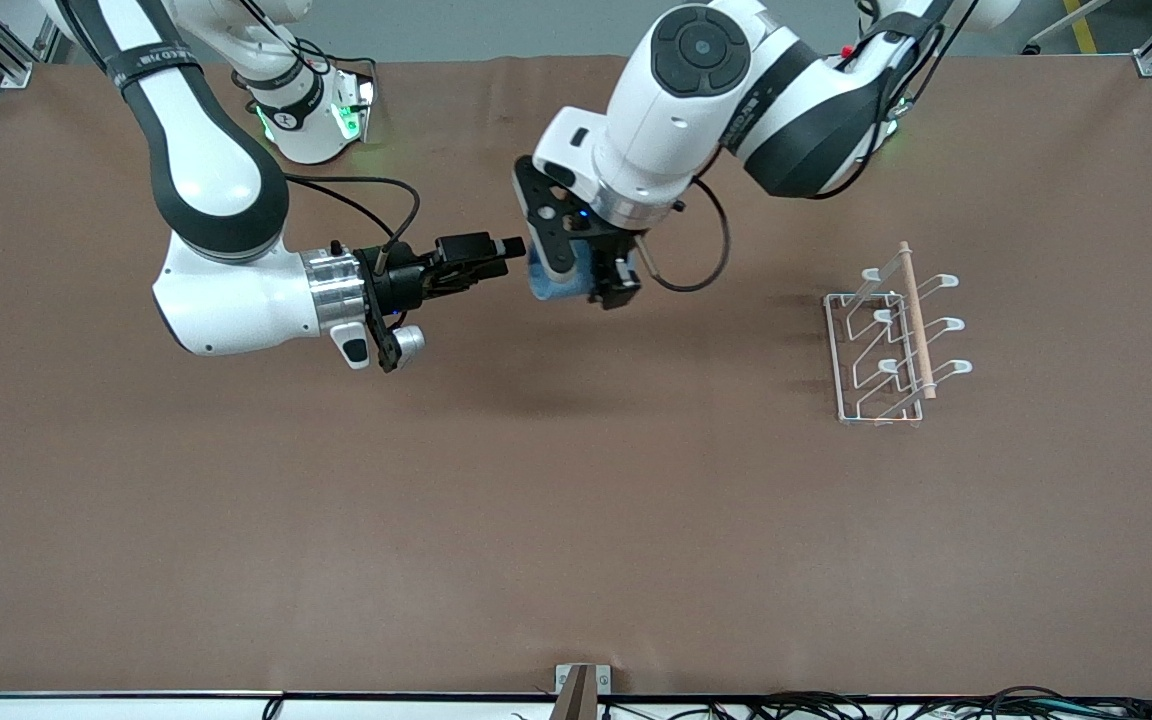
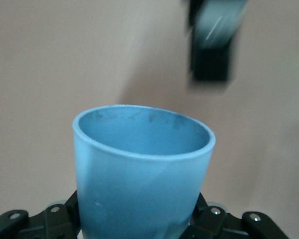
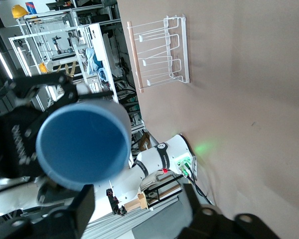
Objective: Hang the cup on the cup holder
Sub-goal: 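Open the right gripper and carry the cup toward the rack with the left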
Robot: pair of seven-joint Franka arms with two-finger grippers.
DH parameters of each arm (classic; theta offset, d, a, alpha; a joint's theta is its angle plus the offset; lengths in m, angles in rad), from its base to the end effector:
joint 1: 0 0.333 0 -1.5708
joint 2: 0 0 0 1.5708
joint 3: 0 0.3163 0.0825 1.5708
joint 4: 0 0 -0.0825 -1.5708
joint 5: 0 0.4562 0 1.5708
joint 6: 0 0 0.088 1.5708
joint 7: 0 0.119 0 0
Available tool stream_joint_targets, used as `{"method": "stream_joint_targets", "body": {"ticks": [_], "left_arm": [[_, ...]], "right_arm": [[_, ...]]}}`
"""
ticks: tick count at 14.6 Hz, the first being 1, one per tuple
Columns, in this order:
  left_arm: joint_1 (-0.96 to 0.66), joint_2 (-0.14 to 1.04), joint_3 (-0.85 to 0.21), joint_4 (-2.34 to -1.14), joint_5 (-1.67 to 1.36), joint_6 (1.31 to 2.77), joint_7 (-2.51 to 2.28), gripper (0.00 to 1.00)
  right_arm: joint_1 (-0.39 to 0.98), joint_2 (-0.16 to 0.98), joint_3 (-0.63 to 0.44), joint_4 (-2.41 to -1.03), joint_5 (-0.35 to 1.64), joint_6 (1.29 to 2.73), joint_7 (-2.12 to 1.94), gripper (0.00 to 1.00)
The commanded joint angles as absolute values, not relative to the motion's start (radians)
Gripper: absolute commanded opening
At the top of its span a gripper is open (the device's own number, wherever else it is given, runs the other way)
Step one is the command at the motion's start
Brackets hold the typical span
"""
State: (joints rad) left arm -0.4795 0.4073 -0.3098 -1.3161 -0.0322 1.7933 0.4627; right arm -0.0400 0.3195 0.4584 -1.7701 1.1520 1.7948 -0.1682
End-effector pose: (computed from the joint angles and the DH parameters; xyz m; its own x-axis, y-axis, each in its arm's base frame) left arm 0.5586 -0.5123 0.5028 0.3495 -0.9257 0.1446 -0.9360 -0.3380 0.0981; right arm 0.6064 0.3419 0.3964 0.9252 0.2830 -0.2527 -0.1289 -0.3919 -0.9109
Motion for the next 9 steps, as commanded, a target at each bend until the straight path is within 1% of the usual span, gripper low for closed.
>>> {"method": "stream_joint_targets", "body": {"ticks": [1, 4, 7, 9], "left_arm": [[-0.443, 0.377, -0.310, -1.315, 0.081, 1.674, 0.483, 0.61], [-0.396, 0.362, -0.310, -1.315, 0.201, 1.548, 0.523, 0.62], [-0.377, 0.341, -0.308, -1.315, 0.383, 1.442, 0.630, 0.62], [-0.377, 0.342, -0.308, -1.315, 0.500, 1.387, 0.725, 0.62]], "right_arm": [[-0.060, 0.307, 0.457, -1.760, 1.167, 1.782, -0.172, 1.00], [-0.055, 0.304, 0.364, -1.762, 1.129, 1.786, -0.183, 1.00], [-0.054, 0.270, 0.273, -1.763, 0.860, 1.813, -0.173, 1.00], [-0.054, 0.258, 0.211, -1.763, 0.757, 1.812, -0.175, 1.00]]}}
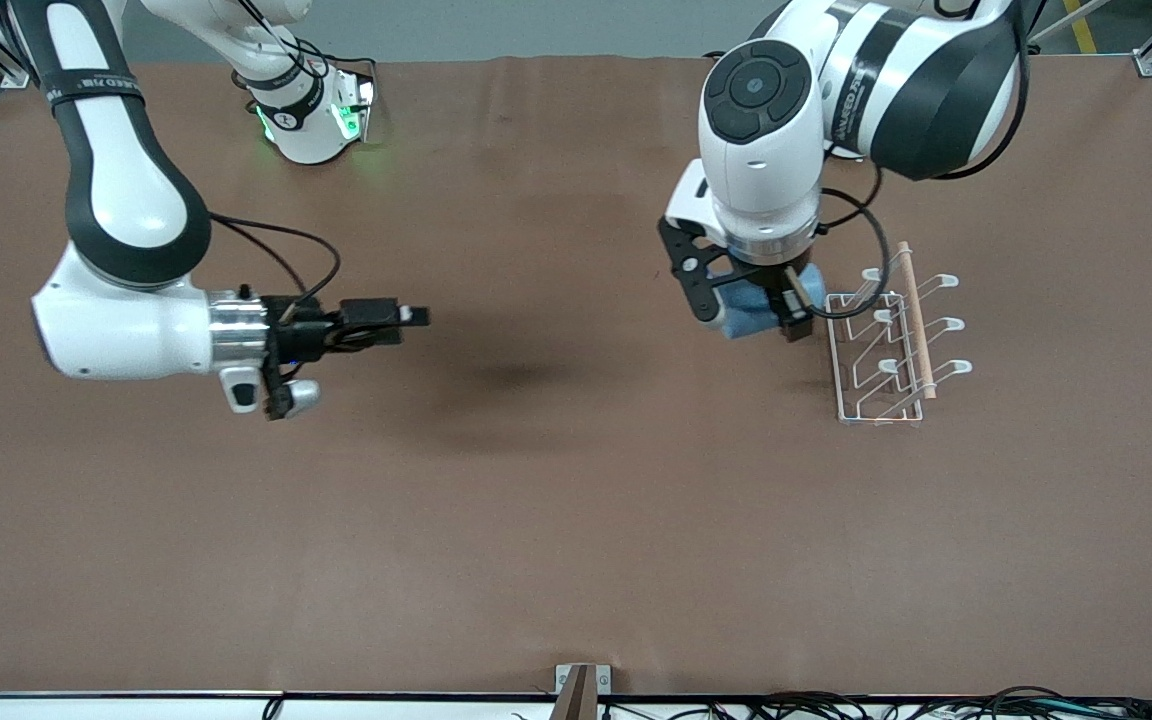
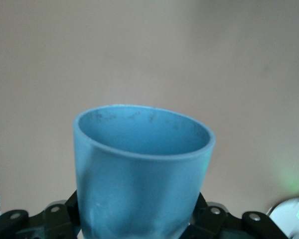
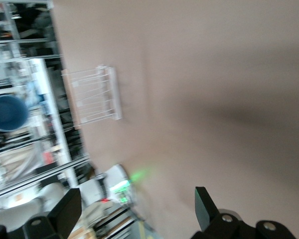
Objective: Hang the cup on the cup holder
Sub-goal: 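Open the right gripper and carry the cup toward the rack with the left, then lower the cup onto a rack hook with the left gripper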
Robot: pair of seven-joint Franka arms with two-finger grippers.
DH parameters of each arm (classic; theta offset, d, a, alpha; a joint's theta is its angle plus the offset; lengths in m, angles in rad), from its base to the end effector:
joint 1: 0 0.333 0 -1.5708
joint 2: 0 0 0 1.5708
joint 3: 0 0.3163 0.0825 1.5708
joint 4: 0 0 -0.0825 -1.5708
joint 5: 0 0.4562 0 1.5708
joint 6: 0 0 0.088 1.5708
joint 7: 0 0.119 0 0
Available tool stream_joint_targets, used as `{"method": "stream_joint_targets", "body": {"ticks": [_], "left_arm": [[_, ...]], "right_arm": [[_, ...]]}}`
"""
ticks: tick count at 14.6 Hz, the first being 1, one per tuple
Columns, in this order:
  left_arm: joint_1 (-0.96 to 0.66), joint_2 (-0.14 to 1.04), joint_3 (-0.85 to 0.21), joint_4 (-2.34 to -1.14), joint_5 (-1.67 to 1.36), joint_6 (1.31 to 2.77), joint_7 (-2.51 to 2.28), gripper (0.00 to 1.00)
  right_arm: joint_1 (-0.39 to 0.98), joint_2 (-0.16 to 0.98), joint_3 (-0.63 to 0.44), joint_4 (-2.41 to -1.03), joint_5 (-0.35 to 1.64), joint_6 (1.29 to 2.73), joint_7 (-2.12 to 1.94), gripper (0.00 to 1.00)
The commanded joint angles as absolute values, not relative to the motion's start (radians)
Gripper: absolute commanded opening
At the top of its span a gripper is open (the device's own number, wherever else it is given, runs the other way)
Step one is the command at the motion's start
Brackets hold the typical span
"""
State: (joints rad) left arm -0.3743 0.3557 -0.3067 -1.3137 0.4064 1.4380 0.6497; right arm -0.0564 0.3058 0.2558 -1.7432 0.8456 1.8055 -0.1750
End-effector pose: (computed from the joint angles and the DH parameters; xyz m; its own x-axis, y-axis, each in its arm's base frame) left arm 0.6003 -0.3786 0.5169 0.2575 -0.9029 -0.3442 -0.9661 -0.2338 -0.1092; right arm 0.6632 0.1956 0.3766 0.9724 0.1423 -0.1847 -0.0495 -0.6481 -0.7600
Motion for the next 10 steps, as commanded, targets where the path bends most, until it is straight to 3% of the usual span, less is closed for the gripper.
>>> {"method": "stream_joint_targets", "body": {"ticks": [1, 5, 10], "left_arm": [[-0.380, 0.347, -0.307, -1.322, 0.568, 1.352, 0.744, 0.62], [-0.391, 0.402, -0.310, -1.364, 0.794, 1.256, 0.799, 0.62], [-0.377, 0.448, -0.308, -1.524, 1.018, 1.198, 0.787, 0.62]], "right_arm": [[-0.052, 0.252, 0.169, -1.763, 0.703, 1.810, -0.179, 1.00], [-0.052, 0.226, 0.068, -1.758, 0.436, 1.815, -0.184, 1.00], [-0.040, 0.144, 0.005, -1.740, 0.211, 1.809, -0.173, 1.00]]}}
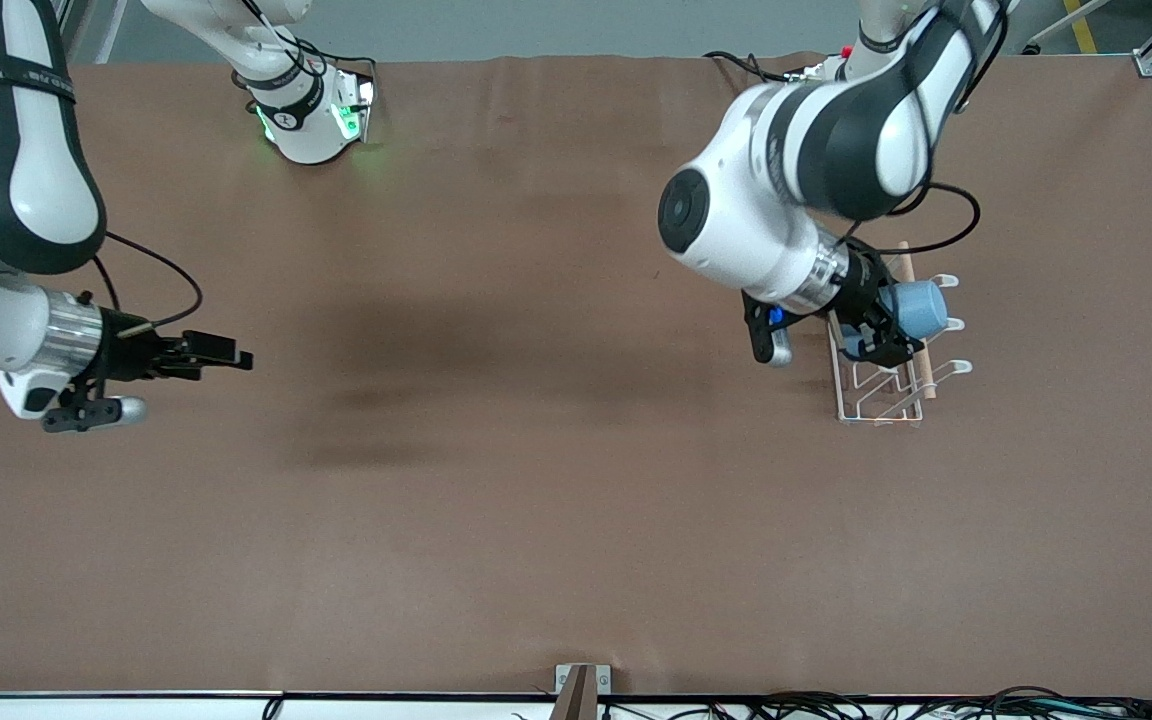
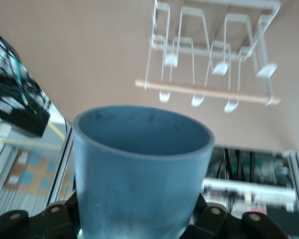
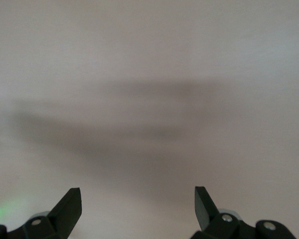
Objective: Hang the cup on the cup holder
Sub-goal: 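Lower the cup onto a rack hook with the left gripper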
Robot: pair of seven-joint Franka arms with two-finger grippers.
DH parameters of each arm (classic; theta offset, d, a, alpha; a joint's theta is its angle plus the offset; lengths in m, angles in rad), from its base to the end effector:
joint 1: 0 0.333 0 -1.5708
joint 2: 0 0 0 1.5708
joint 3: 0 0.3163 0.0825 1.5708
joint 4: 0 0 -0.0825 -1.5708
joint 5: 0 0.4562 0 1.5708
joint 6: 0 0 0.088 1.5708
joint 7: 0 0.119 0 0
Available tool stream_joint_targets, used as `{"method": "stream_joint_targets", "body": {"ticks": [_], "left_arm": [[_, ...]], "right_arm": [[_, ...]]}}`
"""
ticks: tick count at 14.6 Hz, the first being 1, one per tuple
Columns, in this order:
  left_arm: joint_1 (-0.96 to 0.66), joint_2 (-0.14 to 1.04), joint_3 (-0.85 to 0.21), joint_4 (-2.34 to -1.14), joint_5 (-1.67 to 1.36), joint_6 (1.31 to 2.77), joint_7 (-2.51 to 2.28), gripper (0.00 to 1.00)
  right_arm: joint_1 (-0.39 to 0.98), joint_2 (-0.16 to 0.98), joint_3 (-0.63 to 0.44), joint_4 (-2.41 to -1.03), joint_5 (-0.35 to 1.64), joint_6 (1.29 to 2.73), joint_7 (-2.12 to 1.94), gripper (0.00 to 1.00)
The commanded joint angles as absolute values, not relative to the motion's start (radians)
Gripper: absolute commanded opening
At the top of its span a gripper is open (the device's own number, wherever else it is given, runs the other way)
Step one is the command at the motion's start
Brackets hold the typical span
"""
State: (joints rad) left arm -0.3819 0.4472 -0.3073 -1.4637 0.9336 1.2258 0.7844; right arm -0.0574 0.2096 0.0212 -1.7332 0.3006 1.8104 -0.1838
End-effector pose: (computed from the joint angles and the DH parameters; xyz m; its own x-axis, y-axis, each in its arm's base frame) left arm 0.6131 -0.3178 0.4112 0.1121 -0.5197 -0.8470 -0.9932 -0.0303 -0.1128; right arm 0.6751 0.0030 0.4108 0.9936 0.0695 -0.0886 0.0398 -0.9527 -0.3013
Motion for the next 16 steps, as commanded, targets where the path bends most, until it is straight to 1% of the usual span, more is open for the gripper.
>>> {"method": "stream_joint_targets", "body": {"ticks": [1, 2, 4, 6, 8, 9, 12, 13, 16], "left_arm": [[-0.367, 0.454, -0.308, -1.549, 1.050, 1.190, 0.787, 0.62], [-0.356, 0.456, -0.308, -1.566, 1.072, 1.183, 0.788, 0.62], [-0.356, 0.482, -0.308, -1.577, 1.094, 1.163, 0.785, 0.63], [-0.357, 0.526, -0.308, -1.578, 1.121, 1.149, 0.756, 0.63], [-0.357, 0.578, -0.308, -1.583, 1.135, 1.125, 0.691, 0.63], [-0.359, 0.607, -0.308, -1.589, 1.138, 1.117, 0.655, 0.63], [-0.354, 0.638, -0.308, -1.640, 1.167, 1.098, 0.594, 0.63], [-0.351, 0.658, -0.308, -1.643, 1.175, 1.098, 0.565, 0.63], [-0.356, 0.701, -0.308, -1.641, 1.177, 1.098, 0.516, 0.63]], "right_arm": [[-0.038, 0.127, 0.005, -1.720, 0.162, 1.802, -0.170, 1.00], [-0.037, 0.108, 0.003, -1.700, 0.125, 1.790, -0.166, 1.00], [-0.028, 0.101, 0.000, -1.604, 0.072, 1.749, -0.121, 1.00], [-0.014, 0.104, 0.002, -1.473, 0.022, 1.633, -0.106, 1.00], [0.006, 0.100, -0.002, -1.407, 0.017, 1.554, -0.072, 1.00], [0.008, 0.086, 0.002, -1.399, 0.014, 1.511, -0.051, 1.00], [0.003, 0.029, 0.008, -1.410, 0.017, 1.490, -0.014, 1.00], [0.002, 0.014, 0.008, -1.411, 0.018, 1.456, 0.009, 1.00], [0.000, 0.009, 0.008, -1.414, 0.021, 1.414, 0.012, 1.00]]}}
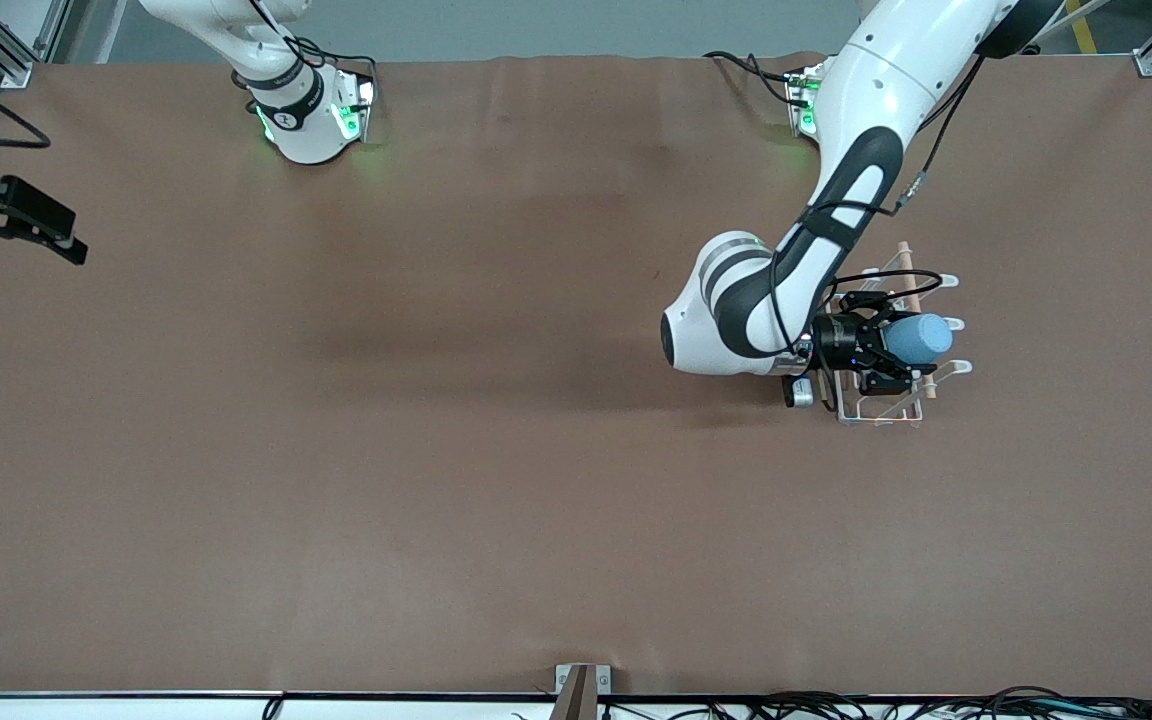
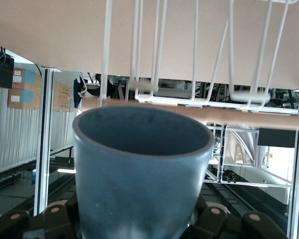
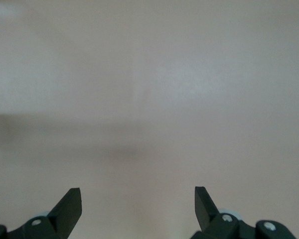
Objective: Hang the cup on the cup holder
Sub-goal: 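Lower the cup onto a rack hook with the left gripper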
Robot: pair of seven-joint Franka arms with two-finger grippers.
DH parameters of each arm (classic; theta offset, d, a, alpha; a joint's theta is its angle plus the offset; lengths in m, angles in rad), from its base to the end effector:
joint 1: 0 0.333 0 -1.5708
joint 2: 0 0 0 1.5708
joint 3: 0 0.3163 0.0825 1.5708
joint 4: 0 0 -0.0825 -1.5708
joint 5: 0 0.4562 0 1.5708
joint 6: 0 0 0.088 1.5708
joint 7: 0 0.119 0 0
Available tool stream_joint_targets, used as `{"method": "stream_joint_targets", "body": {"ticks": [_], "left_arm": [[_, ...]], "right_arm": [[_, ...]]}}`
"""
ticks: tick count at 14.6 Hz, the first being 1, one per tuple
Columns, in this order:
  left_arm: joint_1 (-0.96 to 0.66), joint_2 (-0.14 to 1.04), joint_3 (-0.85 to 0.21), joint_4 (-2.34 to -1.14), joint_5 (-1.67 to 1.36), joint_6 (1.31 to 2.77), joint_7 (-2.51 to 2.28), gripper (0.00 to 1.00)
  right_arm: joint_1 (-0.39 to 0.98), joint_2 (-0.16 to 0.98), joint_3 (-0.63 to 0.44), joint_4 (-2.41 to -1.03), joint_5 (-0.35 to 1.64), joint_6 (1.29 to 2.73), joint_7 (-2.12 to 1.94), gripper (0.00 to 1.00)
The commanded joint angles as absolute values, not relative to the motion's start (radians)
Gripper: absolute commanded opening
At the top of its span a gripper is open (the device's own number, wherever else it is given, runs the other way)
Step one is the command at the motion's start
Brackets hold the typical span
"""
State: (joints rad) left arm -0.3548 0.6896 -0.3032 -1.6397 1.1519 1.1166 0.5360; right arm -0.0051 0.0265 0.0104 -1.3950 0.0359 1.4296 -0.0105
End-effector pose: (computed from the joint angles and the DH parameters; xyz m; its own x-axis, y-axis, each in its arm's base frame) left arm 0.5876 -0.2626 0.2003 0.1014 -0.1301 -0.9863 -0.9946 -0.0348 -0.0977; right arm 0.6186 0.0079 0.6782 0.9997 0.0208 0.0086 0.0211 -0.9991 -0.0357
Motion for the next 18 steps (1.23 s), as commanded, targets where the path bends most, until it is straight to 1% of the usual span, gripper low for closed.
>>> {"method": "stream_joint_targets", "body": {"ticks": [1, 4, 6, 8, 12, 14, 15, 16, 18], "left_arm": [[-0.357, 0.706, -0.308, -1.641, 1.177, 1.098, 0.506, 0.64], [-0.353, 0.710, -0.308, -1.643, 1.177, 1.100, 0.505, 0.65], [-0.348, 0.724, -0.308, -1.643, 1.201, 1.100, 0.499, 0.65], [-0.342, 0.738, -0.308, -1.643, 1.212, 1.100, 0.497, 0.65], [-0.327, 0.755, -0.308, -1.643, 1.232, 1.101, 0.494, 0.66], [-0.327, 0.758, -0.308, -1.638, 1.232, 1.103, 0.491, 0.71], [-0.327, 0.758, -0.308, -1.635, 1.232, 1.104, 0.489, 0.80], [-0.328, 0.756, -0.310, -1.631, 1.232, 1.104, 0.486, 1.00], [-0.328, 0.755, -0.310, -1.629, 1.232, 1.104, 0.486, 1.00]], "right_arm": [[0.000, 0.009, 0.011, -1.411, 0.020, 1.416, 0.008, 1.00], [-0.014, 0.012, 0.008, -1.401, 0.028, 1.417, 0.018, 1.00], [-0.015, 0.014, 0.008, -1.367, 0.029, 1.414, 0.011, 1.00], [-0.012, 0.006, 0.009, -1.394, 0.019, 1.399, 0.008, 1.00], [-0.014, -0.005, 0.008, -1.411, 0.015, 1.436, 0.014, 1.00], [-0.015, -0.002, 0.006, -1.411, 0.017, 1.440, 0.015, 1.00], [-0.015, -0.002, 0.005, -1.411, 0.017, 1.450, 0.015, 1.00], [-0.015, -0.002, 0.003, -1.416, 0.018, 1.454, 0.015, 1.00], [-0.015, -0.002, 0.003, -1.419, 0.018, 1.457, 0.015, 1.00]]}}
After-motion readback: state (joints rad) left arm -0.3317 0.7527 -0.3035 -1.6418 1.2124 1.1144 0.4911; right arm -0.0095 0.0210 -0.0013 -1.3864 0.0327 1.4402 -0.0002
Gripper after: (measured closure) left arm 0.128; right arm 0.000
